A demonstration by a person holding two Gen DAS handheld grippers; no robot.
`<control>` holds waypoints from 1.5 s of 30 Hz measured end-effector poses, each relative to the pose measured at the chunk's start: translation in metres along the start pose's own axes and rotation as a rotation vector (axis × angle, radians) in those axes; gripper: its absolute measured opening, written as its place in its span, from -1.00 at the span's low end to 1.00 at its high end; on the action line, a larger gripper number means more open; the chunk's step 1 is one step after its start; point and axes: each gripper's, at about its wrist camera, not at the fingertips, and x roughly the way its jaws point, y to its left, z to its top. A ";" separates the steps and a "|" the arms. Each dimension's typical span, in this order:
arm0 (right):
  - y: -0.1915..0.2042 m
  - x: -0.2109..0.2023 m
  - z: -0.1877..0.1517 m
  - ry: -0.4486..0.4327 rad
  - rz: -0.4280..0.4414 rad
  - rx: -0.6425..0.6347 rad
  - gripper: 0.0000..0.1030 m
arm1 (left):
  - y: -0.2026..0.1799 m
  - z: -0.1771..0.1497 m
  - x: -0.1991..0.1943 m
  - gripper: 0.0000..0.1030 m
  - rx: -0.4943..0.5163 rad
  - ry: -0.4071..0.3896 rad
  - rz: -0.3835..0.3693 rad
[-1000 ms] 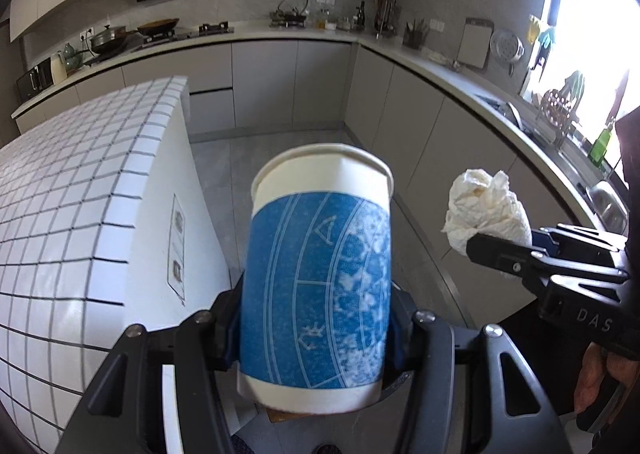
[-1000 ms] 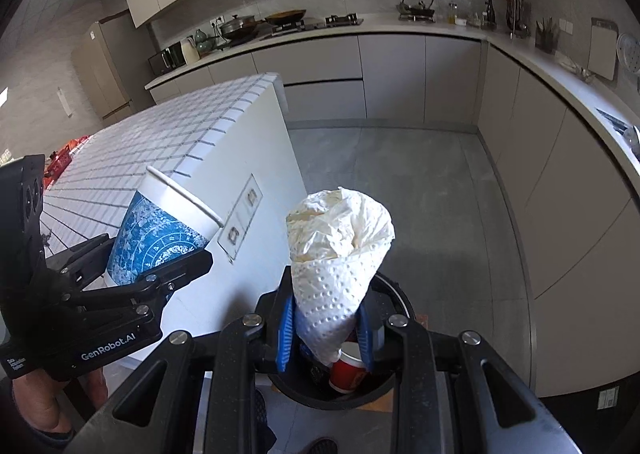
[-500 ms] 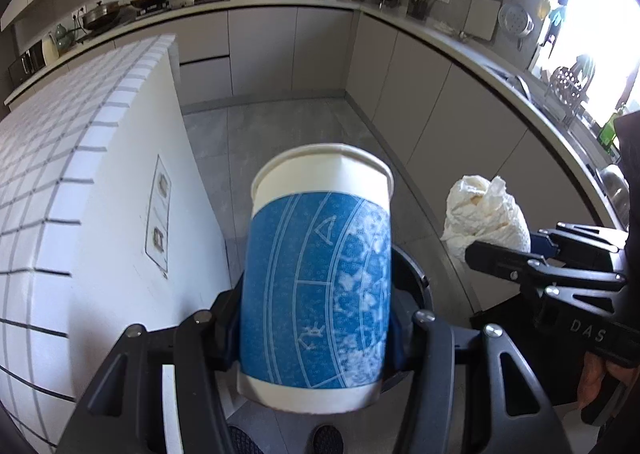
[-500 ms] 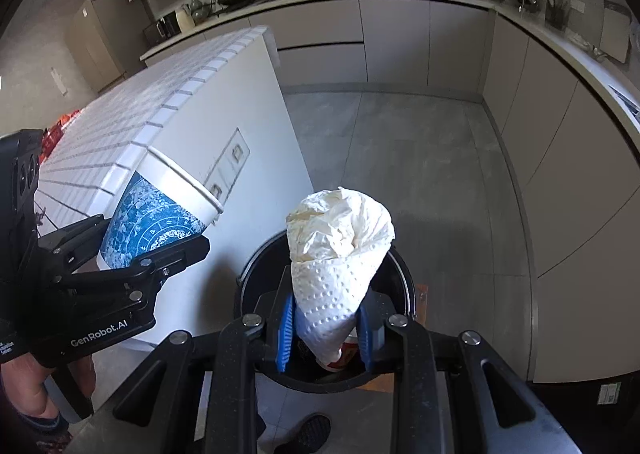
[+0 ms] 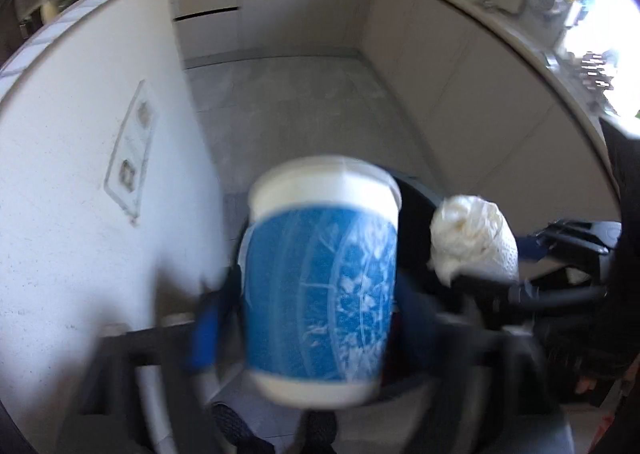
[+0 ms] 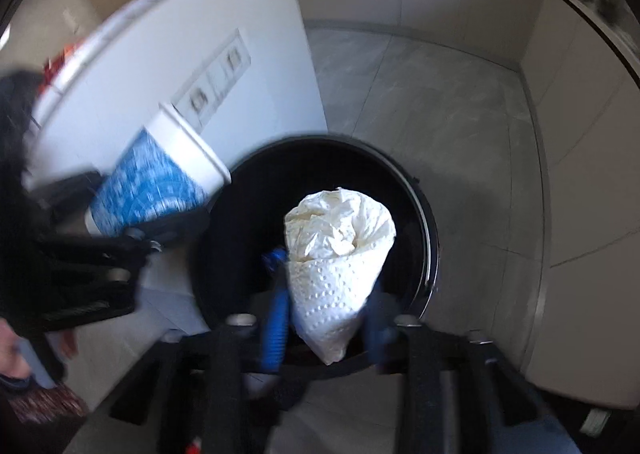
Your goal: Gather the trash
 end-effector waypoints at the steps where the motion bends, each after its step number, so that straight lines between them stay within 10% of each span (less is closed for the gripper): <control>1: -0.004 0.009 -0.003 0.010 -0.039 -0.001 1.00 | 0.004 -0.002 0.005 0.98 -0.021 0.012 0.028; 17: -0.015 0.022 -0.001 -0.013 -0.140 0.077 1.00 | 0.012 -0.015 -0.001 0.98 -0.052 0.019 0.113; 45: 0.060 -0.131 -0.011 -0.240 -0.217 0.153 1.00 | 0.026 -0.015 -0.149 0.99 -0.024 -0.227 0.065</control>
